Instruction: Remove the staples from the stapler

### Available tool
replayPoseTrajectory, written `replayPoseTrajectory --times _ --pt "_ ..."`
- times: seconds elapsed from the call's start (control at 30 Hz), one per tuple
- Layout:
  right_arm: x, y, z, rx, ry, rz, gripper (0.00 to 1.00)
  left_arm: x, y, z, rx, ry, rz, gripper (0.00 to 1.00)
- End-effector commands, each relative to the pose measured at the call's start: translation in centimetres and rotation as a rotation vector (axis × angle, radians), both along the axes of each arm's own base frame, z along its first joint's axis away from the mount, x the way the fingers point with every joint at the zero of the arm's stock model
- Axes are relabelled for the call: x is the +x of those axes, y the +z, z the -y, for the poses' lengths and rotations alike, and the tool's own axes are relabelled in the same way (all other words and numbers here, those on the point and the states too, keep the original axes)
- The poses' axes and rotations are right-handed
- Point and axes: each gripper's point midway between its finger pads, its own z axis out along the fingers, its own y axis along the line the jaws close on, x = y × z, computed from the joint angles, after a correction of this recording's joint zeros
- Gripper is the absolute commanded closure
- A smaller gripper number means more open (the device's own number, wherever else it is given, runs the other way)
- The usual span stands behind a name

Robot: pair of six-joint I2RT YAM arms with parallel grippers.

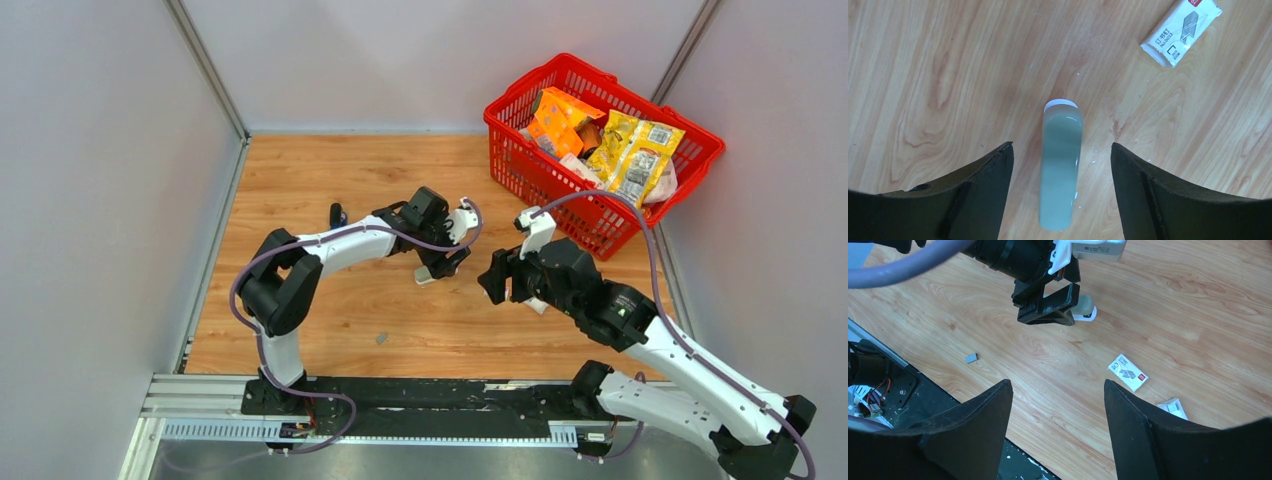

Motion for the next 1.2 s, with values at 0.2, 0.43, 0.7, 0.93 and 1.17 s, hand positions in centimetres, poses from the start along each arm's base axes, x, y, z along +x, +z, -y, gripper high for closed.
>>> replayPoseTrajectory --times 0.2,0.43,0.7,0.93,1.17 --pt "0.2 0.3 -1.0 0.01 0.018 -0.013 0.29 0.3 -0.9 0.8 0.009 -0.053 0.027 0.23" --pt "0.2 0.3 -0.9 0.006 0.017 -0.011 0.29 0.5 -2.1 0.8 0.028 -0.051 0.015 0.3" --pt "0.1 -0.1 -0.7 0.006 0.012 -0.017 0.29 0.9 -2.2 0.8 0.029 -0.035 0.035 0.37" --pt "0.0 -0.2 -0.7 0.014 0.01 -0.02 0.3 1.3 -0.8 1.0 0.006 -0.023 0.076 0.46" --pt "-0.2 -0.2 -0.6 0.02 0.01 -0.023 0.31 1.2 -0.3 0.8 0.004 -0.018 0.091 0.76"
